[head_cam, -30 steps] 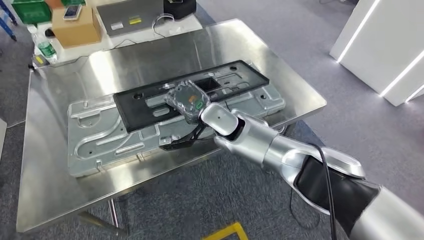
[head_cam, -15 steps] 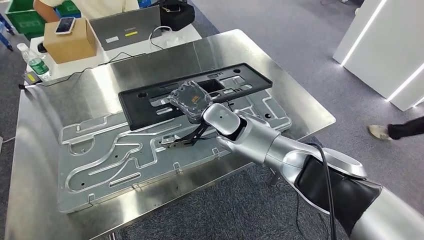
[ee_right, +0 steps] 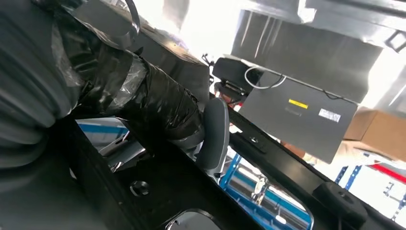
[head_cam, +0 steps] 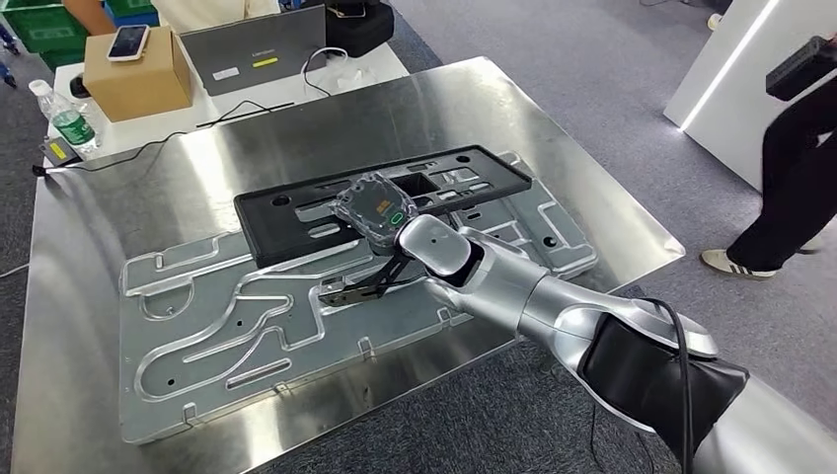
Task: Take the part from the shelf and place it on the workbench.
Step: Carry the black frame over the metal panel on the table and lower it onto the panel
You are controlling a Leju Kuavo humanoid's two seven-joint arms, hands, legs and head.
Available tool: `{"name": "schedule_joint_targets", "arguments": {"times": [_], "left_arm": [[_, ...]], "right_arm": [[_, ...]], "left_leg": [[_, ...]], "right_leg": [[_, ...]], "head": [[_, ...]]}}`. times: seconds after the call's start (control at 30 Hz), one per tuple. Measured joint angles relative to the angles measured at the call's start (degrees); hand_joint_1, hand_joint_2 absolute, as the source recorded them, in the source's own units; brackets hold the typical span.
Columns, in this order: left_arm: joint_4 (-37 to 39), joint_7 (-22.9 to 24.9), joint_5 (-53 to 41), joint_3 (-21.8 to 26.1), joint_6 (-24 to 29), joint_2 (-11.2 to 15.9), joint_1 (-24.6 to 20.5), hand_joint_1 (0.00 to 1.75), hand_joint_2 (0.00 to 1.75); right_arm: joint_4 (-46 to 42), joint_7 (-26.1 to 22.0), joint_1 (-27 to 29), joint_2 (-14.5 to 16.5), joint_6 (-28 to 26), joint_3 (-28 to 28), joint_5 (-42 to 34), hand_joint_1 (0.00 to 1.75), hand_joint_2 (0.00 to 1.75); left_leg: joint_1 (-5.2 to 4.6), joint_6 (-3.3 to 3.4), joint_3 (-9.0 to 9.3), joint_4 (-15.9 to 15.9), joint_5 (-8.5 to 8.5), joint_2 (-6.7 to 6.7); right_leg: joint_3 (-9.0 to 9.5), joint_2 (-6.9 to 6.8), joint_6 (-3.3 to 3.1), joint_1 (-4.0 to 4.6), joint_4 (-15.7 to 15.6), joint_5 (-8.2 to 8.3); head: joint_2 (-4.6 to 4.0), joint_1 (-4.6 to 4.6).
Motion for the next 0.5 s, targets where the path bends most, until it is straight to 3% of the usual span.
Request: {"name": "schedule_joint_targets", "arguments": {"times": [0.03, 0.1, 0.17, 0.2, 0.33, 0.5], "left_arm": [[0.0, 0.0, 0.0, 0.1, -0.1, 0.0, 0.0, 0.0, 1.75], [0.0, 0.0, 0.0, 0.3, -0.3, 0.0, 0.0, 0.0, 1.75], [0.0, 0.0, 0.0, 0.4, -0.5, 0.0, 0.0, 0.0, 1.75], [0.0, 0.1, 0.0, 0.4, -0.6, 0.0, 0.0, 0.0, 1.75], [0.0, 0.9, -0.4, 0.5, -1.2, 0.0, 0.0, 0.0, 0.0], [0.0, 1.5, -0.3, 0.7, -1.0, 0.0, 0.0, 0.0, 0.0]], "right_arm": [[0.4, 0.0, 0.1, 0.0, -0.2, 0.0, 0.0, 1.75, 1.75], [1.4, 0.0, 0.4, 0.0, -0.9, 0.0, -0.1, 0.87, 0.87], [2.9, -0.1, 1.1, 0.2, -1.6, 0.0, -0.2, 0.0, 0.0], [3.8, -0.2, 1.5, 0.2, -2.0, 0.0, -0.3, 0.0, 0.0], [8.3, -0.8, 2.7, 0.8, -3.7, -0.3, -0.6, 0.0, 0.0], [13.0, -1.1, 3.8, 1.4, -4.8, -1.5, -1.0, 0.0, 0.0]], "left_leg": [[-0.04, -0.32, 0.02, 0.5, -0.46, -0.06], [-0.21, -0.85, -0.15, 1.2, -1.11, -0.18], [-0.28, -0.52, -0.2, 1.3, -1.25, -0.25], [-0.28, -0.27, -0.12, 1.3, -1.3, -0.23], [-0.22, -0.28, 0.4, 0.8, -1.36, -0.14], [-0.12, -1.15, 0.7, 0.6, -1.53, -0.12]], "right_leg": [[1.27, -0.01, -0.04, -0.02, -3.6, 1.82], [2.8, 0.02, -0.36, 0.04, -7.6, 3.26], [3.09, 0.06, -0.67, 0.17, -7.9, 3.18], [3.15, 0.11, -0.74, 0.2, -8.0, 3.18], [3.38, 0.33, -1.19, 0.38, -8.0, 2.92], [3.57, 0.33, -1.54, 0.49, -8.0, 2.67]], "head": [[0.0, -0.01], [0.0, -0.02], [0.01, -0.03], [0.01, -0.04], [0.0, -0.04], [0.01, -0.04]]}}
